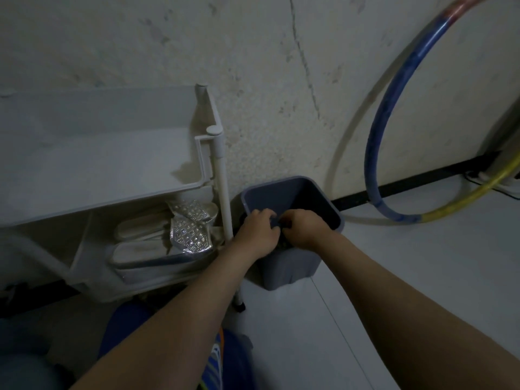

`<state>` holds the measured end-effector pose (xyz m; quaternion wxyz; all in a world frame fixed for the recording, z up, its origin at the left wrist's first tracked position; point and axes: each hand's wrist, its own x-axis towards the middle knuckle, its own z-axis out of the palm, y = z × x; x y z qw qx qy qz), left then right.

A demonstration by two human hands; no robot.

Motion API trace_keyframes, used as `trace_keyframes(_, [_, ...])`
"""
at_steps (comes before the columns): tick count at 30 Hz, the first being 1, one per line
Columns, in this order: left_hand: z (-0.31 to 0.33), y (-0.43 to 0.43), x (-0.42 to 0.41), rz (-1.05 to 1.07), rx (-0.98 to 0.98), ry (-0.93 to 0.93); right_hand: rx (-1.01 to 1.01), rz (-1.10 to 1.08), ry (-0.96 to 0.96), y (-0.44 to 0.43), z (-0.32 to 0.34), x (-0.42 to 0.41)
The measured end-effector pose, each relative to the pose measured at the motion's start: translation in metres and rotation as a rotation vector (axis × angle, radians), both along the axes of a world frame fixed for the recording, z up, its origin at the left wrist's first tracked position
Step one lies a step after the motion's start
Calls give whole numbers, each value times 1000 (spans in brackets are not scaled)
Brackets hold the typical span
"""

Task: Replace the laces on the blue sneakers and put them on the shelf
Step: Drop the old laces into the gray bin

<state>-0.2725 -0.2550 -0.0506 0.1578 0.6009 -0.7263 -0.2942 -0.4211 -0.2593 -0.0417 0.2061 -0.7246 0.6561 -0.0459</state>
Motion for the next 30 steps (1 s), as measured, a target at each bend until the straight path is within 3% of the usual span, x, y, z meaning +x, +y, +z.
trace_keyframes(7, [21, 82, 34, 102, -118, 167, -47, 52, -41, 72, 40, 38])
trace_keyframes(13, [42, 153, 97, 136, -70, 156, -42, 159, -97, 139, 66, 91])
trace_keyframes(30, [55, 302, 394, 532, -55, -238, 66, 562, -213, 241, 52, 392])
